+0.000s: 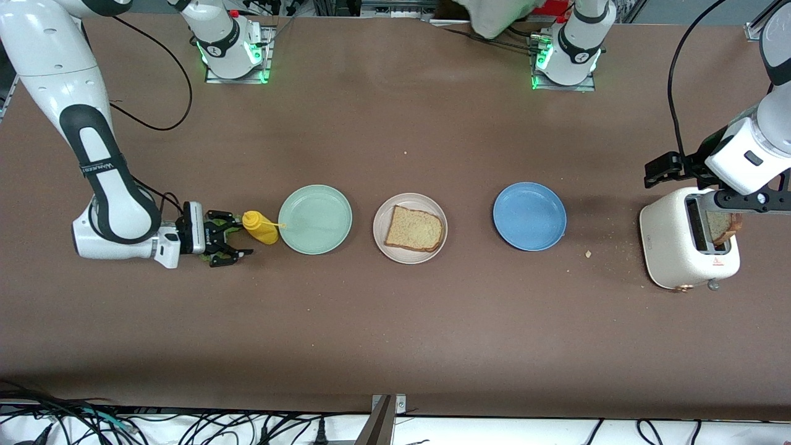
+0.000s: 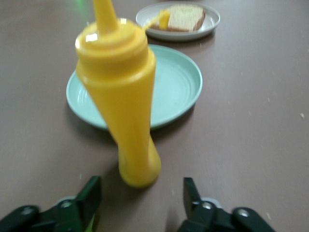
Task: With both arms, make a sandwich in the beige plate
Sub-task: 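Grasp the green lettuce leaf with the right gripper and lift it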
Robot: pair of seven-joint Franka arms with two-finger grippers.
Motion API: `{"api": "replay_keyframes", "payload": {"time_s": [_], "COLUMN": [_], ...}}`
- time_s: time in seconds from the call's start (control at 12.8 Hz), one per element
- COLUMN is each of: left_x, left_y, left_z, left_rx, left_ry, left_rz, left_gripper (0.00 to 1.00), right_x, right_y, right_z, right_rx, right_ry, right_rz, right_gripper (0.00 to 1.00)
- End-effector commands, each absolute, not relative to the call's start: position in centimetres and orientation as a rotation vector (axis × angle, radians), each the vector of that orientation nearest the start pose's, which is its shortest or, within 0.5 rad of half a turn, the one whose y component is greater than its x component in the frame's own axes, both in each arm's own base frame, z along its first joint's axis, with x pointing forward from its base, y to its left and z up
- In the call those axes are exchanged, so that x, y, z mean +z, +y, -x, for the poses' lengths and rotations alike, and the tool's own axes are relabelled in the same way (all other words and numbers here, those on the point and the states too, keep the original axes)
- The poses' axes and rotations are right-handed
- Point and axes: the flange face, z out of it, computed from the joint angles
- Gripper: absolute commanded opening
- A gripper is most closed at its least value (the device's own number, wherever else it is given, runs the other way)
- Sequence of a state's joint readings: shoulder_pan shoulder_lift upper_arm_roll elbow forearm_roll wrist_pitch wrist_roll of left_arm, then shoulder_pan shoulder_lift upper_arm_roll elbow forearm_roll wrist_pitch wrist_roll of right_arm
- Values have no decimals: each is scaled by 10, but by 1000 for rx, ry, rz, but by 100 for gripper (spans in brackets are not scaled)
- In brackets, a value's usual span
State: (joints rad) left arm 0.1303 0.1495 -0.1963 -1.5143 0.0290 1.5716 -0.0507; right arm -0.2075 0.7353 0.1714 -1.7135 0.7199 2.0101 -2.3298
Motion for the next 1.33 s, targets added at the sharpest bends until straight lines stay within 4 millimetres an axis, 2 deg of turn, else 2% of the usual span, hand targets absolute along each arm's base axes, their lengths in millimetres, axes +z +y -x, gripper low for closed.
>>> {"api": "replay_keyframes", "payload": {"time_s": [0.0, 0.16, 0.23, 0.47, 0.63, 0.78, 0.86, 0.94, 1.02, 1.09, 1.17, 1.25], "left_x": [572, 572, 572, 572, 572, 566, 567, 567, 566, 567, 567, 567], "left_y": [-25, -25, -25, -25, -27, -26, -25, -26, -25, -26, -26, -25], "left_z": [-598, -598, -598, -598, -598, -601, -601, -601, -601, -601, -601, -601], "left_rx": [120, 120, 120, 120, 119, 134, 134, 131, 134, 131, 131, 134], "left_ry": [54, 54, 54, 54, 49, 47, 44, 47, 45, 47, 47, 44], "left_rz": [3112, 3112, 3112, 3111, 3111, 3112, 3112, 3112, 3112, 3110, 3112, 3112], "left_gripper": [100, 100, 100, 100, 100, 100, 100, 100, 100, 100, 100, 100], "right_x": [194, 217, 219, 200, 182, 172, 172, 172, 173, 170, 167, 168], "right_y": [-6, -14, -19, -23, -25, -13, -12, -11, -11, -11, -12, -12], "right_z": [-635, -627, -618, -593, -585, -576, -576, -576, -577, -576, -577, -578], "right_rx": [-483, -358, -308, -281, -276, -274, -273, -273, -278, -275, -282, -293], "right_ry": [-1993, -2034, -2033, -2030, -2036, -2060, -2065, -2066, -2072, -2074, -2093, -2109], "right_rz": [1585, 1697, 1754, 1813, 1844, 1862, 1857, 1856, 1852, 1848, 1839, 1833], "right_gripper": [100, 100, 100, 100, 100, 97, 89, 74, 51, 23, 2, 0]}}
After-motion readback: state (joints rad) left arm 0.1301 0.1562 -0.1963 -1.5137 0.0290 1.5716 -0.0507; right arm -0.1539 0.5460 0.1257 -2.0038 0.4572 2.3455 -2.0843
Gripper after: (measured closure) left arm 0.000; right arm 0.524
